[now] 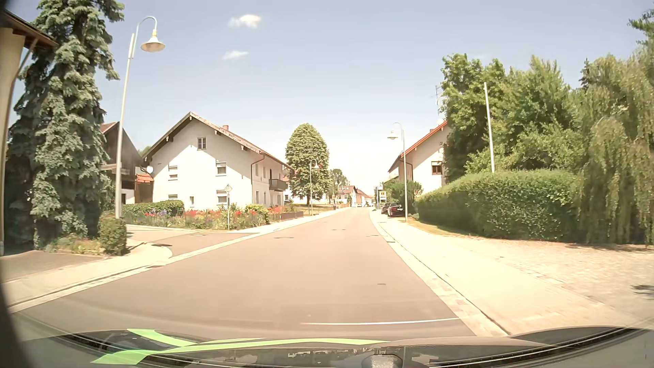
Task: Follow the waypoints while adhering to traffic rules and regulations
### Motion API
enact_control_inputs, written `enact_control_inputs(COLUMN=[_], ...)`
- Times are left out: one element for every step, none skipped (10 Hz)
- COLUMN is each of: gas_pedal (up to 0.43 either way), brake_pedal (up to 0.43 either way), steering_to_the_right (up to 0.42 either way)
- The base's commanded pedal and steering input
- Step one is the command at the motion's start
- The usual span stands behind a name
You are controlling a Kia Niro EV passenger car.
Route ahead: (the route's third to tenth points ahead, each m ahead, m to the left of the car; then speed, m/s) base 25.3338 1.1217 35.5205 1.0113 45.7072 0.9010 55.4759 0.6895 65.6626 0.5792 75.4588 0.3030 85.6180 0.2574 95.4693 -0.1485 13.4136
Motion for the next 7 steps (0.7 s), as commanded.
enact_control_inputs(gas_pedal=[0.150, 0.150, 0.150, 0.150, 0.150, 0.150, 0.150], brake_pedal=[0.000, 0.000, 0.000, 0.000, 0.000, 0.000, 0.000], steering_to_the_right=[0.003, 0.003, 0.003, 0.003, 0.003, 0.003, 0.003])
